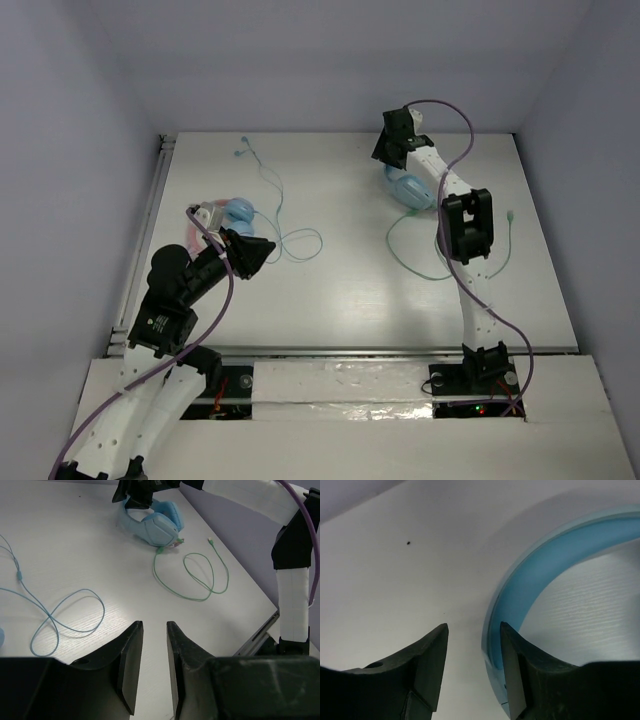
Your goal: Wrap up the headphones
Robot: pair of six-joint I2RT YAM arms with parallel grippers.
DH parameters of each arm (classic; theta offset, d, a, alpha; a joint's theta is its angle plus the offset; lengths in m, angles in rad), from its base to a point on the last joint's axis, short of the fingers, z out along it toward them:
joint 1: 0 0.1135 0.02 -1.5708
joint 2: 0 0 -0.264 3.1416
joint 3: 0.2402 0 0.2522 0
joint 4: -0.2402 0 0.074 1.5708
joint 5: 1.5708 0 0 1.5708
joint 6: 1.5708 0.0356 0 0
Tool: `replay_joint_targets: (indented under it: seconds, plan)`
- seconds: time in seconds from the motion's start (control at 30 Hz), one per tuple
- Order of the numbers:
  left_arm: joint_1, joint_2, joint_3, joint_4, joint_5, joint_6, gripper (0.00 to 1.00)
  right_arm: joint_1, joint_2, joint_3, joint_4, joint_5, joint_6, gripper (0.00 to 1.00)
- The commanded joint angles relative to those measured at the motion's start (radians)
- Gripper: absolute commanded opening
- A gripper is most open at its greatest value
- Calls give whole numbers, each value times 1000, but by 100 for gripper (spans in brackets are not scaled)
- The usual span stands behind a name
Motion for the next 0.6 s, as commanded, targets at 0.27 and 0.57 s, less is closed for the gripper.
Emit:
replay_joint_targets:
  seconds: [0.27,0.57]
  plan:
    - [-3,4,43,35,10,12,25,18,-115,-189,111,-39,25,11]
    - [-3,5,37,45,-4,1,29,83,-448,-667,290,-19,28,0]
